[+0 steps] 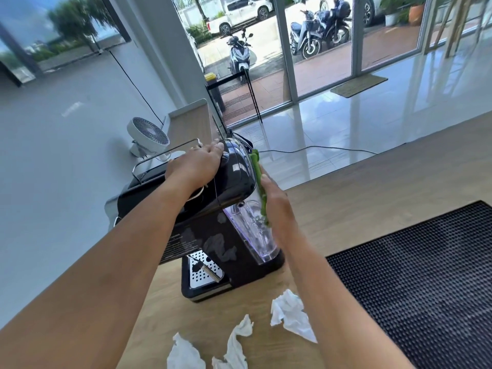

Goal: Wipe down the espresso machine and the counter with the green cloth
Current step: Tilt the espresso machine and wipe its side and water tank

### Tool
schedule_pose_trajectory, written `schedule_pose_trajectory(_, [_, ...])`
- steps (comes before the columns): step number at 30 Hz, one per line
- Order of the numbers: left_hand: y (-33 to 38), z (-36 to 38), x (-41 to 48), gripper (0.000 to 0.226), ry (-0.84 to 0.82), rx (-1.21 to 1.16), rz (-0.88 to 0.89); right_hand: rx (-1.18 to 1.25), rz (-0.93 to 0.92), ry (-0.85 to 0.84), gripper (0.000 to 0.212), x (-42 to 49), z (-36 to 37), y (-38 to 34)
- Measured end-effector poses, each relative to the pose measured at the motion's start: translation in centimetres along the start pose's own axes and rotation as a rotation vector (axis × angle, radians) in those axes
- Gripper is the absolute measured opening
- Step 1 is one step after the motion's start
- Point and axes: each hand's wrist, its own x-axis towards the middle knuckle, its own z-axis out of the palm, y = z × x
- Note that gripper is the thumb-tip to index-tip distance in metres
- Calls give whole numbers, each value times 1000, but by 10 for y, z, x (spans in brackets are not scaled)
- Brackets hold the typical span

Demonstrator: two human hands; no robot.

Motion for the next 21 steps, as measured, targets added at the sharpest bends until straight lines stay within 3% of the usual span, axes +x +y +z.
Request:
schedule_pose_trajectory(4, [-1,1,0,51,-4,19,12,-31,152,-113,52,14,-14,27])
schedule_pose_trajectory(8, [-5,3,5,52,-5,40,-3,-26,343,40,54,-29,-16,56])
schedule_pose_trajectory(13, [-4,2,4,50,3,26,-3,104,11,50,55,-40,12,13])
schedule_pose_trajectory(15, [-3,1,2,50,3,22,-6,75,-18,13,52,-7,12,-6])
schedule_pose_trajectory(19, [-3,0,4,50,5,32,-14,103,107,-206,48,59,-5,14])
schedule_pose_trajectory(21, [-4,1,5,50,1,24,-15,8,222,-181,41,54,-12,34])
